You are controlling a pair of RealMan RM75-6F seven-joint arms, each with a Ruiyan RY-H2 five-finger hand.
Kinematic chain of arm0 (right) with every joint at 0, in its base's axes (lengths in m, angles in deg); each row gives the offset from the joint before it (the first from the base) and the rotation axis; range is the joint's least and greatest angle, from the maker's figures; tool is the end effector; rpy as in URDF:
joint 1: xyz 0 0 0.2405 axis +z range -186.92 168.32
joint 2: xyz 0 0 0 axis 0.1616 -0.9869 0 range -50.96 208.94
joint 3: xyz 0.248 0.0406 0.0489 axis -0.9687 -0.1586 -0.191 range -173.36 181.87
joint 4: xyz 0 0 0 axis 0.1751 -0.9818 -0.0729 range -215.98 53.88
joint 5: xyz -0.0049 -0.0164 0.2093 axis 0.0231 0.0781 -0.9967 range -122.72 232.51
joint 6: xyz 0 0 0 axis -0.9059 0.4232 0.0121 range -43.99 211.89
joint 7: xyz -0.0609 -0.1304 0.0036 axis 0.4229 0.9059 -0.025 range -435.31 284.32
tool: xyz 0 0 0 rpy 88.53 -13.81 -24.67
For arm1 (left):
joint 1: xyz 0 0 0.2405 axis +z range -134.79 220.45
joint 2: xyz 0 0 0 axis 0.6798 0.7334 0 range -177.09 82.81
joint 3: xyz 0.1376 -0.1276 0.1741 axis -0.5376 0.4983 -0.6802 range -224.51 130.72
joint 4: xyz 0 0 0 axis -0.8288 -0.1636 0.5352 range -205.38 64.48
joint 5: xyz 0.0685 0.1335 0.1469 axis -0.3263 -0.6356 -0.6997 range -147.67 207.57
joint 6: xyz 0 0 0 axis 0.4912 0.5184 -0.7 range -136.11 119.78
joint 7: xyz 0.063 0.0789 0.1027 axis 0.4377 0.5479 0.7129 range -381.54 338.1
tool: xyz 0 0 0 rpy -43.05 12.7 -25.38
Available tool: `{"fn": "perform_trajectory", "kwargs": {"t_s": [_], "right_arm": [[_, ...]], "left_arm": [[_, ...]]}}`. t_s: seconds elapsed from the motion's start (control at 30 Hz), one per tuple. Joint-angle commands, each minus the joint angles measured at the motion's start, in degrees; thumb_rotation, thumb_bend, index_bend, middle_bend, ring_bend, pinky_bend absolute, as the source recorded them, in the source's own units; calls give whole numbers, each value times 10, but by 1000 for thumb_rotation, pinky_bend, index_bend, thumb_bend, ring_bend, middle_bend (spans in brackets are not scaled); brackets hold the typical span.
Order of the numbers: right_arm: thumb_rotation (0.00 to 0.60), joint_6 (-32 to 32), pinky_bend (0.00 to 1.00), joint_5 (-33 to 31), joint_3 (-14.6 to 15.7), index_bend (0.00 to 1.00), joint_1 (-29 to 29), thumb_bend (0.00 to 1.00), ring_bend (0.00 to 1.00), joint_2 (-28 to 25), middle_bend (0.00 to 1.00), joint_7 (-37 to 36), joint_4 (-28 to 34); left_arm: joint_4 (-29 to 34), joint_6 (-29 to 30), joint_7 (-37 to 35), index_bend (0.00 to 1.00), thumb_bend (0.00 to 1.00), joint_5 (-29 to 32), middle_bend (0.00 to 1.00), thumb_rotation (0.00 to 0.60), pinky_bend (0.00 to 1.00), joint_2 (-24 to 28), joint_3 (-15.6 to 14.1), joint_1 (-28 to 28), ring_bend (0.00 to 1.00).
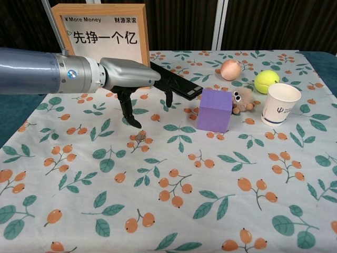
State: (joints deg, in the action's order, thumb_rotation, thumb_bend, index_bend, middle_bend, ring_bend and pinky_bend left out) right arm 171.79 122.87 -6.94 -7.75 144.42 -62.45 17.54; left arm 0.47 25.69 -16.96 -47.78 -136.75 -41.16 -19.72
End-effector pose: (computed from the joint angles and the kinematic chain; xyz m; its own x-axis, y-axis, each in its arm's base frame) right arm -0.3266 -0.1826 0.1821 0.4555 0.0886 0.8858 -0.8484 0.3448 0.4017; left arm -0.0798 0.3889 -0.0534 0.7247 0.2681 0.6348 0.5827 -0.7302 -0.3568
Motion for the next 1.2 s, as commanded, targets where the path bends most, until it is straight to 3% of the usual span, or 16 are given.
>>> {"fn": "perform_trajectory", "kwargs": {"t_s": [0.03, 0.57, 1.2], "right_arm": [[600, 0, 0, 0, 0, 134, 0, 263, 0, 0, 27, 0, 0], [600, -1, 0, -4, -1, 134, -1, 264, 0, -1, 27, -2, 2], [600, 1, 0, -12, -4, 134, -1, 264, 0, -1, 27, 1, 5]], "left_arm": [[-20, 3, 12, 313, 151, 14, 28, 600, 0, -23, -2, 2, 0], [-55, 6, 8, 418, 180, 26, 35, 600, 0, -54, -16, 22, 0], [-42, 38, -67, 402, 290, -27, 38, 600, 0, -23, -45, 56, 0]]}}
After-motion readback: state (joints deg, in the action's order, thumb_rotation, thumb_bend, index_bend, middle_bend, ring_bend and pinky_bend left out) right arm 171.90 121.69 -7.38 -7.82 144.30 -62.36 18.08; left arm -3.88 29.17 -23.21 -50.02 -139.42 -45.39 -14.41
